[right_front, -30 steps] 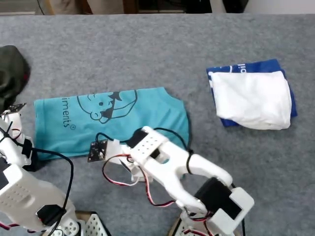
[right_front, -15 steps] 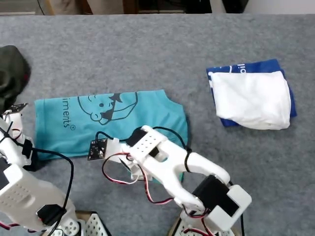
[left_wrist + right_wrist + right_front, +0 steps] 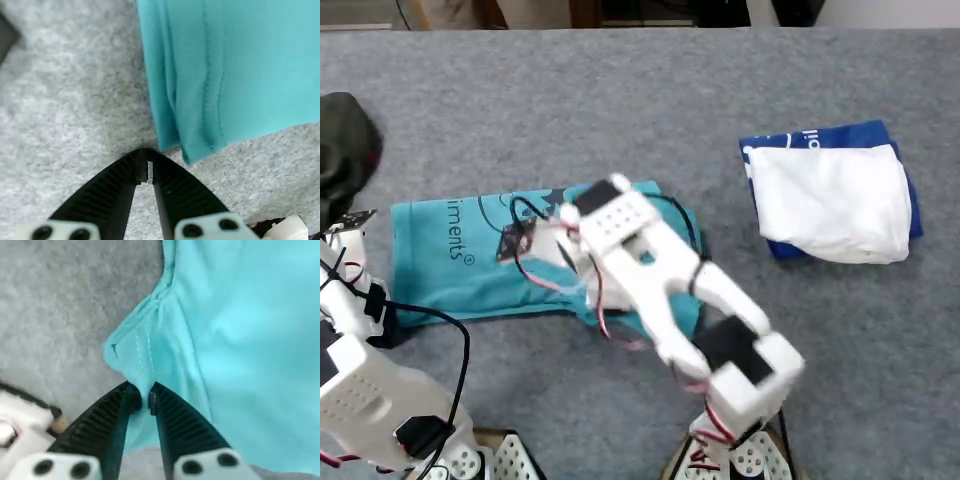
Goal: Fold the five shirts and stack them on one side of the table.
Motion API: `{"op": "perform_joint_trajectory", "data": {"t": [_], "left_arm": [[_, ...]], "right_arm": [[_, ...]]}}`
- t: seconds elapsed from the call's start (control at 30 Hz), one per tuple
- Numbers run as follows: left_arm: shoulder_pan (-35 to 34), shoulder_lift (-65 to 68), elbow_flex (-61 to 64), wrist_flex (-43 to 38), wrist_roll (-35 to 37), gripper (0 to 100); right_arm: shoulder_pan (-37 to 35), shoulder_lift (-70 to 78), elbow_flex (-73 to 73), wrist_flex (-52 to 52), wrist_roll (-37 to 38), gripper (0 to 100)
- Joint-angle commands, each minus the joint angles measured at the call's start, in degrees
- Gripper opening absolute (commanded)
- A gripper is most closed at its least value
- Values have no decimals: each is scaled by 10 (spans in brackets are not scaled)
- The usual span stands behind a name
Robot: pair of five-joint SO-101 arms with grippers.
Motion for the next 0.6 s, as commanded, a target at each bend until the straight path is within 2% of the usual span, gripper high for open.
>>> {"op": "perform_joint_trajectory", "data": {"t": [0.0,0.17,0.3,0.57], "left_arm": [[-2,-3,-5,-10,-5,20],[-2,-3,-5,-9,-5,20],[-2,-3,-5,-9,-5,20],[-2,-3,-5,-9,-5,22]], "right_arm": [[29,103,-194,90,56,2],[36,211,-371,108,93,2],[29,256,-409,107,134,2],[29,301,-506,83,150,5]]}}
